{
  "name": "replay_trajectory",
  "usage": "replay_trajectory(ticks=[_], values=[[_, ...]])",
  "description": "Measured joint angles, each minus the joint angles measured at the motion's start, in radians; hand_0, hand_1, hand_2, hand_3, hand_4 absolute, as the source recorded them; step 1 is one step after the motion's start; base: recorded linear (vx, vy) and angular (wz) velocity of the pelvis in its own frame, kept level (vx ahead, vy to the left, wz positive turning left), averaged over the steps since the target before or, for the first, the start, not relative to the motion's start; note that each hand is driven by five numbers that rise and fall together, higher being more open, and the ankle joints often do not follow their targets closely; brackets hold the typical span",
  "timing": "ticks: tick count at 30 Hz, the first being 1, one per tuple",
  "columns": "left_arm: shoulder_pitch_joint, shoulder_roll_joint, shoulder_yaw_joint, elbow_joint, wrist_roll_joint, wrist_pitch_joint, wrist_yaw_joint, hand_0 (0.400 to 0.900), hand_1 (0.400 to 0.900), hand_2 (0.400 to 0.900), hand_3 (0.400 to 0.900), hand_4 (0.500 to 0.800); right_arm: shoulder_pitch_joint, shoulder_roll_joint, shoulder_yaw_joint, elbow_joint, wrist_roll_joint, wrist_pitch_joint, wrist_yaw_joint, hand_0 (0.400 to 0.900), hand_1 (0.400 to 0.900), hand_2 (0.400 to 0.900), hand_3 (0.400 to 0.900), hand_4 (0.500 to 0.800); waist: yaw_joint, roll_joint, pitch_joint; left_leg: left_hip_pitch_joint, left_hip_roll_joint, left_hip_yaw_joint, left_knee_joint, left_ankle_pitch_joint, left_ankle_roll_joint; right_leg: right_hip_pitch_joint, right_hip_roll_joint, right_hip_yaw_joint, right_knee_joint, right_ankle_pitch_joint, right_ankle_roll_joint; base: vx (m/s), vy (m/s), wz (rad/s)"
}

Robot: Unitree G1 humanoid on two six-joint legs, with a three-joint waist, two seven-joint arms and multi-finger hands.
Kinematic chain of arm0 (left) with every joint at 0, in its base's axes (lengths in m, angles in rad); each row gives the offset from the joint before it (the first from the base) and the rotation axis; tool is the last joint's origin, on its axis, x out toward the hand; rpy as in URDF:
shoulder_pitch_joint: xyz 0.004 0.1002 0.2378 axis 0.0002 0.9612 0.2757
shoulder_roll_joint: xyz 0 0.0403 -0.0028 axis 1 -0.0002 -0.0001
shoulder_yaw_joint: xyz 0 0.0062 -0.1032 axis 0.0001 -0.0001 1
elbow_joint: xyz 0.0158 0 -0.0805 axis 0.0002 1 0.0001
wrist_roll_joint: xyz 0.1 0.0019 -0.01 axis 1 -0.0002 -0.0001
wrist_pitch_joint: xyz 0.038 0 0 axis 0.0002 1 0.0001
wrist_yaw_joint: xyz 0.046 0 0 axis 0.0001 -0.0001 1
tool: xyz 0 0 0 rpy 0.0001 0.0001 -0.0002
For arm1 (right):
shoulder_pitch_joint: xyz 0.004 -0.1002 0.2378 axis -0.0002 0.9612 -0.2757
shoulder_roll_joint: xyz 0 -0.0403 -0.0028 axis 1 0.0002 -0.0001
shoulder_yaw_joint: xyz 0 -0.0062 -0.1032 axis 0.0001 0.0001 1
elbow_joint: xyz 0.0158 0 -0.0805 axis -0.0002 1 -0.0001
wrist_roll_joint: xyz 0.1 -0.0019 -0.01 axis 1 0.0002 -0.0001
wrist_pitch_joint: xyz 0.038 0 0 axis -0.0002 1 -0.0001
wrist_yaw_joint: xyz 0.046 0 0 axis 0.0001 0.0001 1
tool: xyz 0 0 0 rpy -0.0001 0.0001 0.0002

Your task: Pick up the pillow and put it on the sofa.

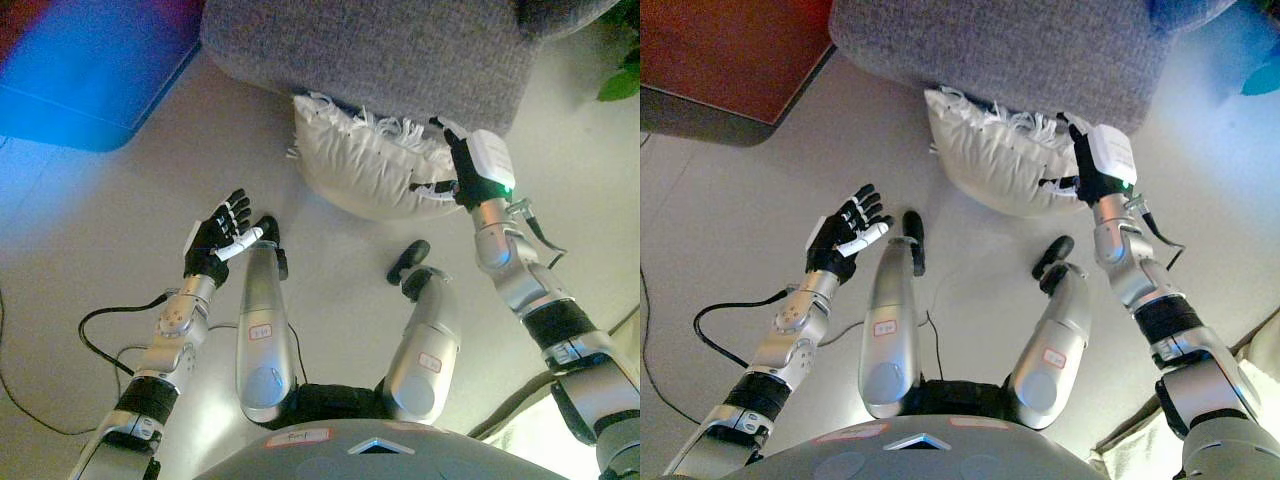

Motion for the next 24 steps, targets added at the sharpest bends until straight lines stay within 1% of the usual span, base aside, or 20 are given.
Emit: replay_trajectory(ticks=[2, 5, 7, 11, 15, 16, 17, 20, 24], values=[[-0.003, 0.014, -0.003, -0.027, -0.018, -0.02, 0.005, 0.9, 0.9, 0.9, 0.9, 0.8, -0.009, -0.012, 0.003, 0.013, 0.006, 0.011, 0.0, 0.9, 0.9, 0.9, 0.9, 0.8, -0.001, 0.004, 0.001, -0.055, 0.001, 0.003, 0.061, -0.015, 0.013, -0.056, -0.014, 0.022, 0.055, -0.01, 0.0, -0.07, 0.069, 0.08], [-0.004, 0.03, -0.006, -0.063, -0.042, -0.04, 0.024, 0.9, 0.9, 0.9, 0.9, 0.8, -0.037, -0.021, 0.003, 0.037, 0.007, 0.021, -0.002, 0.9, 0.9, 0.9, 0.9, 0.8, 0.001, 0.011, 0.002, -0.119, 0.001, 0.003, 0.135, -0.038, 0.018, -0.125, -0.035, 0.048, 0.128, -0.031, 0.0, -0.05, 0.066, 0.08], [-0.011, 0.033, -0.006, -0.069, -0.056, -0.052, 0.028, 0.9, 0.9, 0.9, 0.9, 0.8, -0.059, -0.021, 0.004, 0.051, 0.007, 0.033, -0.003, 0.9, 0.9, 0.9, 0.9, 0.8, 0.001, 0.017, 0.004, -0.153, -0.001, 0.001, 0.176, -0.049, 0.023, -0.163, -0.049, 0.06, 0.174, -0.046, -0.001, -0.03, 0.053, 0.1], [-0.011, 0.043, -0.006, -0.095, -0.079, -0.052, 0.031, 0.9, 0.9, 0.9, 0.9, 0.8, -0.119, -0.024, 0.015, 0.078, 0.007, 0.058, 0.011, 0.9, 0.9, 0.9, 0.9, 0.8, 0.011, 0.021, 0.004, -0.222, -0.004, -0.007, 0.268, -0.079, 0.021, -0.256, -0.069, 0.111, 0.289, -0.091, 0.0, 0.0, 0.031, 0.1], [-0.012, 0.044, -0.007, -0.138, -0.092, -0.051, 0.023, 0.9, 0.9, 0.9, 0.9, 0.8, -0.164, -0.035, 0.047, 0.109, 0.031, 0.103, 0.102, 0.9, 0.9, 0.9, 0.9, 0.8, 0.032, 0.027, 0.005, -0.272, -0.006, -0.028, 0.334, -0.099, 0.012, -0.313, -0.085, 0.134, 0.386, -0.141, -0.004, 0.02, 0.007, 0.09], [-0.013, 0.045, -0.007, -0.146, -0.102, -0.051, 0.023, 0.9, 0.9, 0.9, 0.9, 0.8, -0.167, -0.035, 0.051, 0.116, 0.033, 0.108, 0.114, 0.9, 0.9, 0.9, 0.9, 0.8, 0.044, 0.028, 0.005, -0.279, -0.006, -0.032, 0.344, -0.103, 0.008, -0.324, -0.085, 0.142, 0.404, -0.152, -0.004, 0.03, -0.008, 0.06], [-0.014, 0.045, -0.007, -0.151, -0.109, -0.051, 0.022, 0.9, 0.9, 0.9, 0.9, 0.8, -0.172, -0.035, 0.053, 0.124, 0.034, 0.111, 0.119, 0.9, 0.9, 0.9, 0.9, 0.8, 0.052, 0.029, 0.005, -0.288, -0.005, -0.039, 0.355, -0.107, 0.003, -0.331, -0.085, 0.142, 0.42, -0.161, -0.004, 0.03, -0.015, 0.06], [-0.01, 0.052, -0.007, -0.156, -0.117, -0.049, 0.022, 0.9, 0.9, 0.9, 0.9, 0.8, -0.188, -0.035, 0.061, 0.141, 0.041, 0.123, 0.119, 0.9, 0.9, 0.9, 0.9, 0.8, 0.054, 0.029, 0.005, -0.306, -0.005, -0.064, 0.391, -0.122, -0.003, -0.338, -0.085, 0.143, 0.465, -0.192, -0.004, 0.04, -0.027, 0.07], [-0.01, 0.052, -0.007, -0.168, -0.117, -0.049, 0.019, 0.9, 0.9, 0.9, 0.9, 0.8, -0.248, -0.034, 0.095, 0.188, 0.04, 0.164, 0.133, 0.9, 0.9, 0.9, 0.9, 0.8, 0.058, 0.029, 0.005, -0.322, -0.005, -0.079, 0.422, -0.134, -0.012, -0.354, -0.089, 0.15, 0.509, -0.218, -0.007, 0.01, -0.021, 0.09]])
